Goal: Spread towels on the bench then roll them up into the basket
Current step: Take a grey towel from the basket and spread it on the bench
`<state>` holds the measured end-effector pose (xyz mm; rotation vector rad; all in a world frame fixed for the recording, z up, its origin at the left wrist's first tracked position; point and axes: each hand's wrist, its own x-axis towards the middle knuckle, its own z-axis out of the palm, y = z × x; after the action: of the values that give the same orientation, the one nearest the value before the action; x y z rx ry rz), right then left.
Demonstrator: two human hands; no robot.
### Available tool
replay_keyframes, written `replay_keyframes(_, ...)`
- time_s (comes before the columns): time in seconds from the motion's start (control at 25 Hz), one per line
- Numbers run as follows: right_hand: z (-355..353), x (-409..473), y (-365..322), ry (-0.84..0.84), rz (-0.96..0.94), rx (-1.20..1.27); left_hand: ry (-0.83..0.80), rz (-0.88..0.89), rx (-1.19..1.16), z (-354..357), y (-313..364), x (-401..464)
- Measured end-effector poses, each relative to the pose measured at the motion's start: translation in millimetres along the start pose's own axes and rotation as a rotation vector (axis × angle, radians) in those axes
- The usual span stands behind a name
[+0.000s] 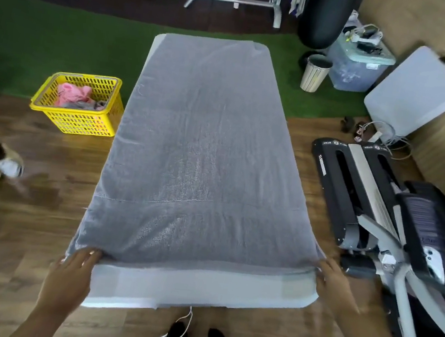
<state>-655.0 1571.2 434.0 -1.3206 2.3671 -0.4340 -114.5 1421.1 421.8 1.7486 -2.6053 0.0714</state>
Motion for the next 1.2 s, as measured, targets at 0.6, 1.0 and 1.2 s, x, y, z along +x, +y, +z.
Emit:
replay_keyframes(0.6,-4.9,-10.1,-12.5,-0.033,-0.103,0.041,0.077,-0.033,-0.010,-14.1,-37.8,-19.1)
replay_keyframes(1.0,-3.7,-17.2,-7.4,-0.004,-0.020,0.067,-0.118,-0.083,-0.052,-16.6,-34.7,-22.4)
replay_keyframes(1.2,4.5,-10.2,-14.0,0.009,-0.018,0.038,-0.079,-0.086,-0.062,-26.1,-22.0,-13.0)
